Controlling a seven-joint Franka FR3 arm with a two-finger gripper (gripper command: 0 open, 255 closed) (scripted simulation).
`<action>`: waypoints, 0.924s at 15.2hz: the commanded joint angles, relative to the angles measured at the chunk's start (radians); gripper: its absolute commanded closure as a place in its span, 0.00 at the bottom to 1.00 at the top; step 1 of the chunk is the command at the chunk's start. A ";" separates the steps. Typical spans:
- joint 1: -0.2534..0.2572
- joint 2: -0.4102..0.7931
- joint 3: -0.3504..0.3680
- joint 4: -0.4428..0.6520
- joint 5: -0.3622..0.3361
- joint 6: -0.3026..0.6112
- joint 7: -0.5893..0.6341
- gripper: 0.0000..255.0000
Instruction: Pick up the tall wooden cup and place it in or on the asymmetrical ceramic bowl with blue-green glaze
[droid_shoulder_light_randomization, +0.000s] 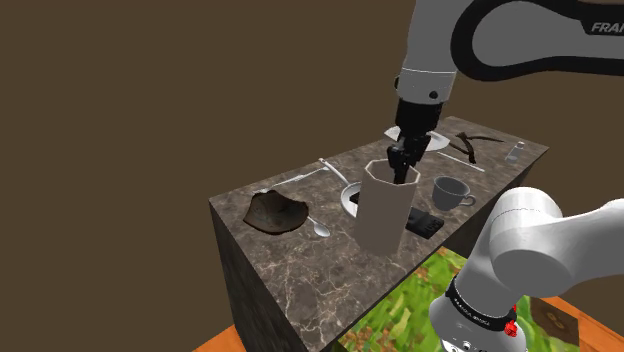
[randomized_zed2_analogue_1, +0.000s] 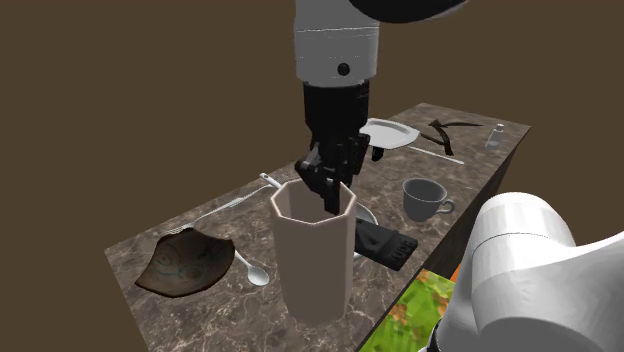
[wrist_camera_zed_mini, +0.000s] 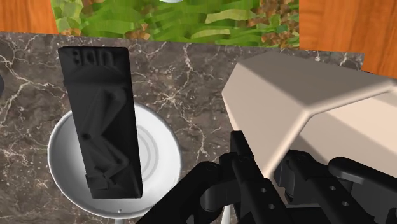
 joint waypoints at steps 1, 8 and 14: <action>-0.001 0.005 -0.002 0.026 -0.002 -0.021 0.000 1.00; -0.012 0.315 0.007 0.248 -0.007 0.067 0.002 1.00; -0.020 0.561 0.014 0.480 -0.016 0.082 0.009 1.00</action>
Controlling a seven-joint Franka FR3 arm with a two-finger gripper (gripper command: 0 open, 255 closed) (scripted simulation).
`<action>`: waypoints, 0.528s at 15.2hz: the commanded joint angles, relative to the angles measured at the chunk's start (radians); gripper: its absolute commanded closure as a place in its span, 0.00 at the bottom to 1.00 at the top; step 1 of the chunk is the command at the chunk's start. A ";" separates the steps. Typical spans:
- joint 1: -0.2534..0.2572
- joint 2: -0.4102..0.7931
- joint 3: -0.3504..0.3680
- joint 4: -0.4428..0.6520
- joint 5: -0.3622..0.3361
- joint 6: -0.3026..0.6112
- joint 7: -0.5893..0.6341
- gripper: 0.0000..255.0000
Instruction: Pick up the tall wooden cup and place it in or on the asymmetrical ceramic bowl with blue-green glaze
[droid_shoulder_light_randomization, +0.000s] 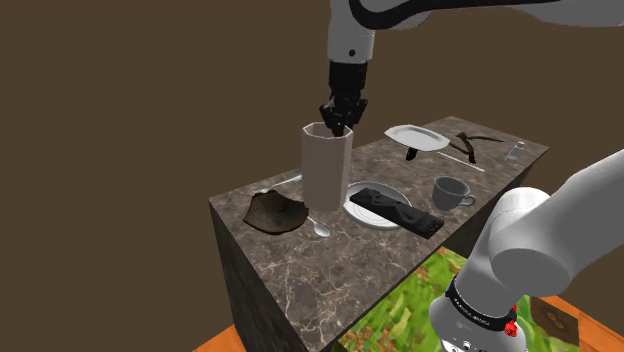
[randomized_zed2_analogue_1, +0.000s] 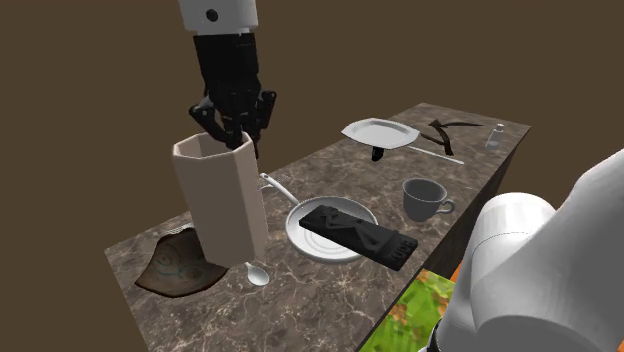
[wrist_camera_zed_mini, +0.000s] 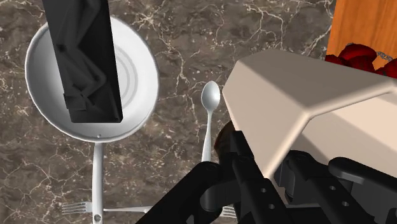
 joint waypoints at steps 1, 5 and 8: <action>-0.003 0.081 0.002 0.085 -0.004 -0.003 0.002 1.00; -0.005 0.243 0.007 0.270 -0.013 -0.026 0.010 1.00; -0.005 0.367 0.011 0.426 -0.022 -0.059 0.017 1.00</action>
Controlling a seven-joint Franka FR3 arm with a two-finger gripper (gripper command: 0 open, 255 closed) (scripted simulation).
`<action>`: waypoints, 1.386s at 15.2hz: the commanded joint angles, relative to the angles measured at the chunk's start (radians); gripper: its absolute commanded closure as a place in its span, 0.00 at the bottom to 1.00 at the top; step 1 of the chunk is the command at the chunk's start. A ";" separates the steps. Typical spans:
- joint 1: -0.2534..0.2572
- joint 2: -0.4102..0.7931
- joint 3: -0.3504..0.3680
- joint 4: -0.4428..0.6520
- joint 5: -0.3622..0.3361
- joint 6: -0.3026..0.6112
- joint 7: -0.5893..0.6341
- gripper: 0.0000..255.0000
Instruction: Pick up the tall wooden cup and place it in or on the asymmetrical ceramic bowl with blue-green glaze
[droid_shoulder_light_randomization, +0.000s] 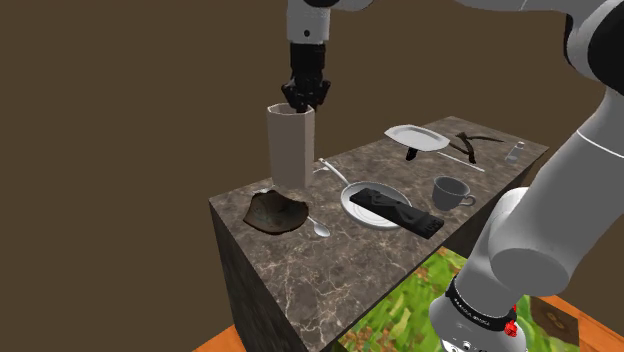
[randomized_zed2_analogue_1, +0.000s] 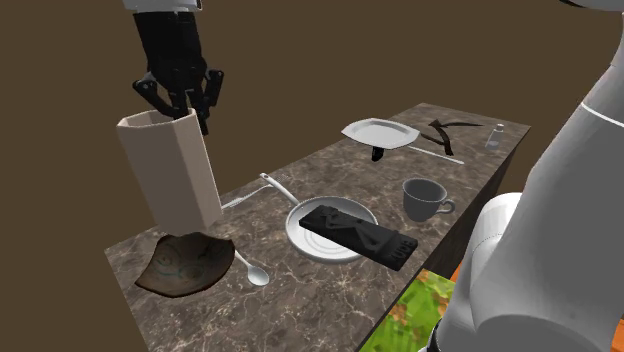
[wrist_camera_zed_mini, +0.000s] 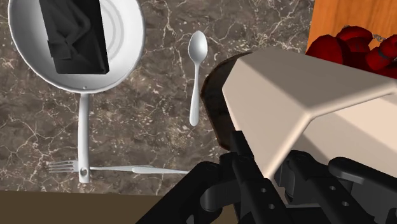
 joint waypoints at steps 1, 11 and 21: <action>0.000 0.094 0.003 0.123 -0.006 -0.028 0.005 1.00; 0.001 0.116 0.004 0.035 -0.008 0.083 0.004 1.00; 0.002 0.119 0.004 -0.097 -0.007 0.217 0.000 1.00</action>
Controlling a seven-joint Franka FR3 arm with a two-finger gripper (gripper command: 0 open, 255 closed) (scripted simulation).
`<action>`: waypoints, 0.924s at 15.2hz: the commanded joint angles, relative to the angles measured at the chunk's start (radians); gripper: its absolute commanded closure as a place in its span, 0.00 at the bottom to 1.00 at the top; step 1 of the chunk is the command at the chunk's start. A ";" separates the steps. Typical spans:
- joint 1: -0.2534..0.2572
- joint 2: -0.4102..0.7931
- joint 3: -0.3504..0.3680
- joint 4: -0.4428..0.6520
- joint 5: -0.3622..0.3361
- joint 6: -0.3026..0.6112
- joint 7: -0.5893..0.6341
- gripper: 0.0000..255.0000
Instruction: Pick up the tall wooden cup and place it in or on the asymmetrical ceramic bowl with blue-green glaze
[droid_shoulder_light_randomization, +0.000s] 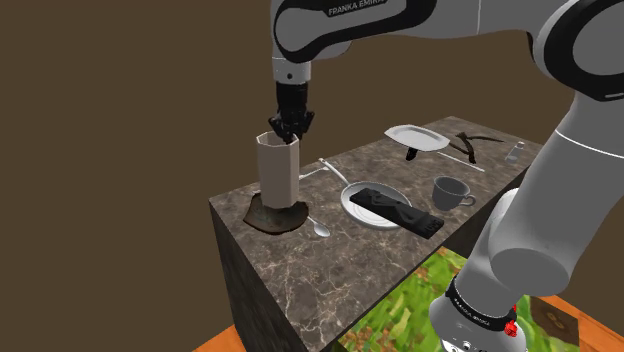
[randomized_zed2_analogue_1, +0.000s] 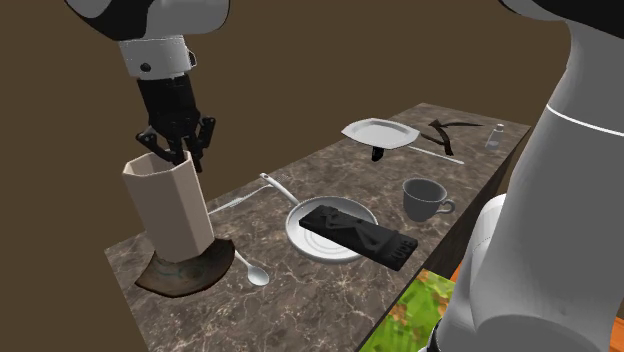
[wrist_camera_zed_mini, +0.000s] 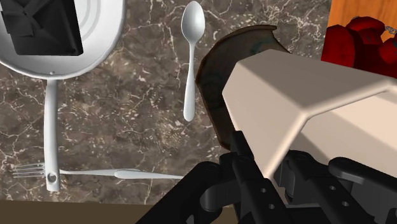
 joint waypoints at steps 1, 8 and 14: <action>0.001 0.003 0.001 -0.023 0.000 0.027 0.001 1.00; 0.001 0.015 0.002 -0.085 0.000 0.101 0.000 1.00; 0.001 0.015 0.002 -0.085 0.000 0.101 0.000 1.00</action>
